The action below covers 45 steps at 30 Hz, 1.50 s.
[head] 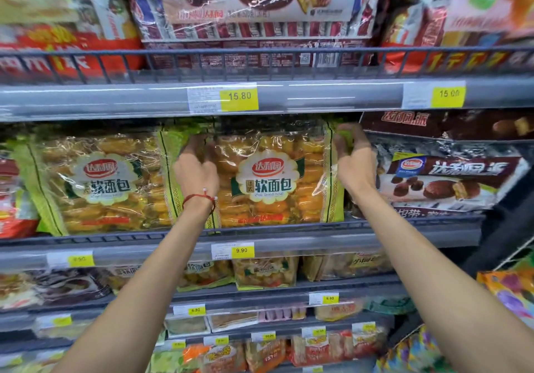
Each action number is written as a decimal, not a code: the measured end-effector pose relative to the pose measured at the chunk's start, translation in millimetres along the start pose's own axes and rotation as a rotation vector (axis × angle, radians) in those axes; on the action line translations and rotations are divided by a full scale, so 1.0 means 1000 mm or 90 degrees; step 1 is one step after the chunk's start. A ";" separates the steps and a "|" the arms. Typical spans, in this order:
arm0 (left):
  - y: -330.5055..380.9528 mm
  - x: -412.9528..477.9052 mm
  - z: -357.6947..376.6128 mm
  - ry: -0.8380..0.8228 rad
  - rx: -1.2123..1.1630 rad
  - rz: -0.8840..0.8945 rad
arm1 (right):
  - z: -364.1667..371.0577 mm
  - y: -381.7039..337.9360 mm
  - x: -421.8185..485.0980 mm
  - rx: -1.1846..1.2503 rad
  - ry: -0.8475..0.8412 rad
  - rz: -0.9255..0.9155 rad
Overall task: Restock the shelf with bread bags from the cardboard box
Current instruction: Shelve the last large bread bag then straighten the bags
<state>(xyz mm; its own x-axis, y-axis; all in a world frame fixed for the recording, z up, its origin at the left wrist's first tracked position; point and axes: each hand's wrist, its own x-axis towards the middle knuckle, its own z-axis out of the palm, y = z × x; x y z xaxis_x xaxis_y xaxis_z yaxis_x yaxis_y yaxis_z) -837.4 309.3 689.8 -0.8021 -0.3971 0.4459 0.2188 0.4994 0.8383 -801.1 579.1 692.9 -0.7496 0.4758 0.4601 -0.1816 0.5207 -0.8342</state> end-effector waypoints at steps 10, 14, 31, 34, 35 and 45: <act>0.015 -0.003 -0.011 -0.014 -0.003 -0.040 | -0.005 0.003 0.006 -0.111 -0.010 -0.018; 0.024 -0.011 -0.011 -0.023 0.014 -0.008 | -0.010 0.007 0.009 -0.147 -0.041 -0.044; 0.017 -0.013 -0.018 -0.118 0.217 0.067 | -0.015 0.011 0.015 -0.112 -0.112 -0.019; 0.022 -0.013 -0.019 -0.097 0.244 0.102 | -0.014 0.013 0.015 -0.094 -0.096 0.001; 0.022 -0.011 -0.019 -0.095 0.251 0.107 | -0.014 0.012 0.014 -0.103 -0.092 -0.012; 0.028 -0.018 -0.020 -0.108 0.366 0.157 | -0.014 -0.010 -0.018 -0.295 -0.067 -0.066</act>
<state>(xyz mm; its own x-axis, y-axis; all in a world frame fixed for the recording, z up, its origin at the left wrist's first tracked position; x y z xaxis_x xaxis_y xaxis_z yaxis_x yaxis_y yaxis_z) -806.2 315.1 711.3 -0.8533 -0.1145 0.5086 0.1130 0.9118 0.3948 -777.2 575.2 697.0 -0.8075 0.3422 0.4805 0.0251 0.8337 -0.5516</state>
